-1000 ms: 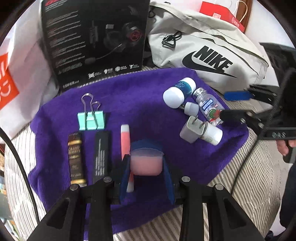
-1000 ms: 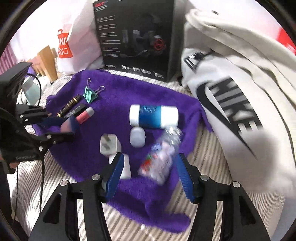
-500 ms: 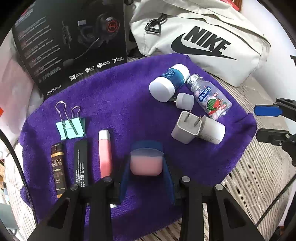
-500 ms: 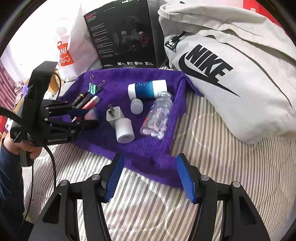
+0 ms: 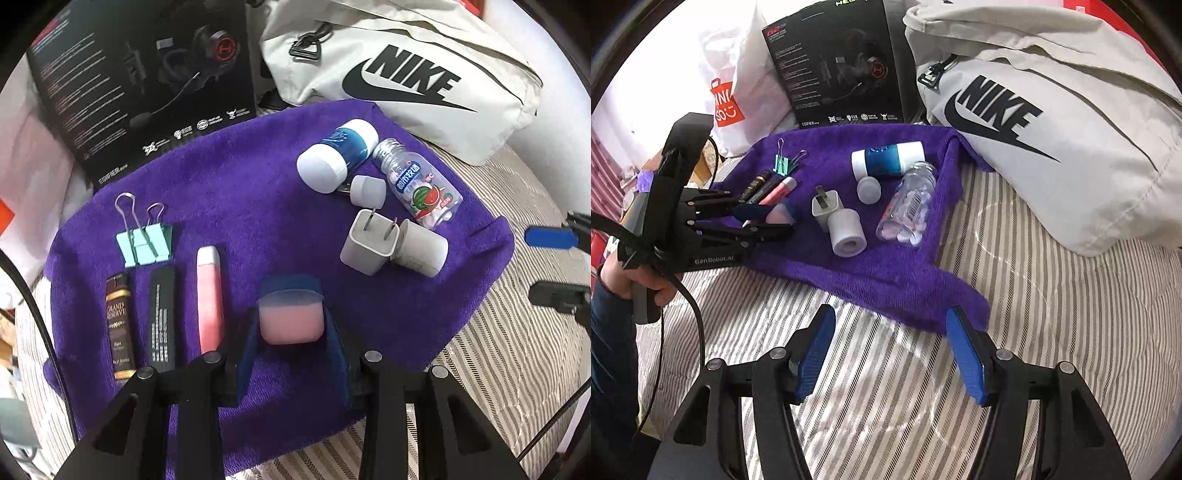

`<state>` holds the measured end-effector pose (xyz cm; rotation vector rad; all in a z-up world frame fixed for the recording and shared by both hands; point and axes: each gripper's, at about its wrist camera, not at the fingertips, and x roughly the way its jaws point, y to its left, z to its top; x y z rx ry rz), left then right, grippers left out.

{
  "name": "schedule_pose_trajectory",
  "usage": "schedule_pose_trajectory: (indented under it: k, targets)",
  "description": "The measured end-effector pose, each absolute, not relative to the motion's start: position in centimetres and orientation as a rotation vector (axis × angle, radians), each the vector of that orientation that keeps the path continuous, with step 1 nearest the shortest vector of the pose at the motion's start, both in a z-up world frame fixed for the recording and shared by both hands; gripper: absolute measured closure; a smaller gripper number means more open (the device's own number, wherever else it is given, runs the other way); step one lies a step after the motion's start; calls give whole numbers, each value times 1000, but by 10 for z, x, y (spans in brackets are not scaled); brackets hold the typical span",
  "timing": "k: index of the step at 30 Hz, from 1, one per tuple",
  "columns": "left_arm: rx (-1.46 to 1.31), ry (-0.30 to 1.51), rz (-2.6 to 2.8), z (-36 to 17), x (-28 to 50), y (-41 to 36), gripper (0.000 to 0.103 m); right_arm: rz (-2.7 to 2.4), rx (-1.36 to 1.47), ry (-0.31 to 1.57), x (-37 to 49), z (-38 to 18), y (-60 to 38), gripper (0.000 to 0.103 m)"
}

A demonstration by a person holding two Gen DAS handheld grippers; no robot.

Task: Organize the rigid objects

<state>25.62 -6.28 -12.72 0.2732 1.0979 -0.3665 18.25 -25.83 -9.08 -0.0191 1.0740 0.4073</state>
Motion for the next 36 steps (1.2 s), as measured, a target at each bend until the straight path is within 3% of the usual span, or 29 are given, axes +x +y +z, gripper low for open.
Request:
schedule_pose_trajectory:
  k: [6,9,18,23,27,30,36]
  targets:
    - [256,1120,-321,-125,256,-60,64,388,16,1065,169,-85,-264,34]
    - [244,1126,-328,-121,252,-60,52,376,38,1053,161,-82,-264,28]
    - [272,1066,-278,-97,221,-57,48,363,93,1047,147,-73,-255,23]
    - [212,1062,-274,-89,204,-45,21,336,80,1031,147,-66,-244,15]
    - [184,1063,-198,-92,190,-32,21,323,102,1038,151,-63,-236,15]
    - [171,1049,-141,-87,170,-22,21,309,93,1032,149,-57,-229,8]
    - [88,951,-87,-57,126,-8,6,283,48,974,133,-36,-214,0]
